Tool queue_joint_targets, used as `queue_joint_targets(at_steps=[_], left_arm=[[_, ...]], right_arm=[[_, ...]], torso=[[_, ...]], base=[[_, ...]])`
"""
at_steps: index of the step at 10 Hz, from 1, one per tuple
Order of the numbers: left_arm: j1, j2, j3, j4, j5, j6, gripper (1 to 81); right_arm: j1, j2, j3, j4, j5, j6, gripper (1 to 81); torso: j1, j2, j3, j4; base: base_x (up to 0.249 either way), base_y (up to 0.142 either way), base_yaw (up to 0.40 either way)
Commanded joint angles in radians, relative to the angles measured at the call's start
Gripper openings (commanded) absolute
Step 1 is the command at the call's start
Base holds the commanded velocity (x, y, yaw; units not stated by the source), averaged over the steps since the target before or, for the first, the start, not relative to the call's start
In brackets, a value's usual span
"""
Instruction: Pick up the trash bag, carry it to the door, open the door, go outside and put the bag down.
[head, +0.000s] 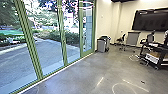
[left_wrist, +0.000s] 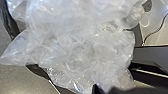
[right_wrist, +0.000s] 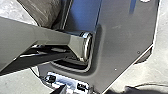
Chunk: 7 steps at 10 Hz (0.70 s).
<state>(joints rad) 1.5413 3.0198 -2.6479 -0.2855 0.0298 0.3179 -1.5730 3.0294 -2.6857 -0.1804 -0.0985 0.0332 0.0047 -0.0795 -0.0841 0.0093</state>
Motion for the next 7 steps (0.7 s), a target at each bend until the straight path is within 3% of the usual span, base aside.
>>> queue_joint_targets(at_steps=[1,7], left_arm=[[-0.045,0.004,0.006,0.009,0.067,0.009,1.0],[-0.045,0.004,0.006,0.011,0.068,0.009,1.0]], right_arm=[[0.044,-0.001,0.001,-0.002,-0.059,0.001,81.1],[0.043,0.002,0.001,-0.004,-0.059,0.001,81.1]], torso=[[0.0,0.0,0.0,0.0],[0.0,0.0,0.0,0.0]], base=[[0.143,-0.076,0.0],[0.143,-0.076,0.0]])
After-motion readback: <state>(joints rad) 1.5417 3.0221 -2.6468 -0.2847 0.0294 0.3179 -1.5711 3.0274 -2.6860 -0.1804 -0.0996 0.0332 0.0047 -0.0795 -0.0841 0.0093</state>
